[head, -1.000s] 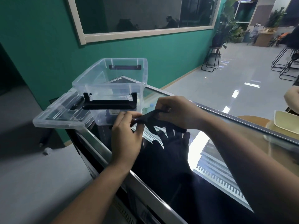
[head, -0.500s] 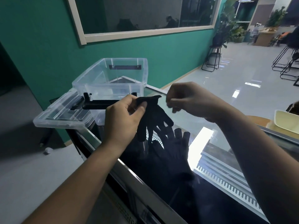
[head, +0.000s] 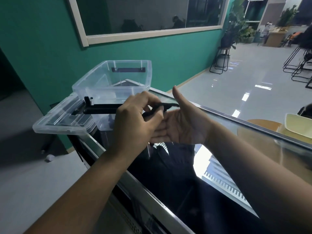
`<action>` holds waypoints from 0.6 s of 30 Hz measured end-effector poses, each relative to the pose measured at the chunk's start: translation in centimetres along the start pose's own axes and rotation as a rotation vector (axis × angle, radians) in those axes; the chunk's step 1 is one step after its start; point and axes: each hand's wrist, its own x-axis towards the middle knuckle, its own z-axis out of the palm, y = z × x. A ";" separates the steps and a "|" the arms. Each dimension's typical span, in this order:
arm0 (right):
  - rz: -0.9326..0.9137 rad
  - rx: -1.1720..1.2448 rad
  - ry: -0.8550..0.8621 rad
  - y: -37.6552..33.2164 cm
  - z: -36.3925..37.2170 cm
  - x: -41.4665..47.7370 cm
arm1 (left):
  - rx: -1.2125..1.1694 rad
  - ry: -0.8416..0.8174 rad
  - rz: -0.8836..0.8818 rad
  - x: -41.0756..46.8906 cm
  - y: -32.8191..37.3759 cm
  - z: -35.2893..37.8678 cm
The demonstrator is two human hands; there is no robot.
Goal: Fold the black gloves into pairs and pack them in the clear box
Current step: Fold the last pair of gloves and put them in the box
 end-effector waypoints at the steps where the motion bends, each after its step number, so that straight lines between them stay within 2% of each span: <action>1: -0.035 0.064 0.015 0.2 -0.3 0.1 | 0.007 -0.006 0.023 -0.3 0.2 0.0; 7: -0.167 0.179 0.192 -0.1 -1.4 -1.2 | -0.024 -0.119 0.126 -2.6 -0.3 1.2; 18: -0.037 0.156 0.316 1.9 -7.7 -1.5 | 0.020 -0.346 0.170 -8.7 -1.1 3.2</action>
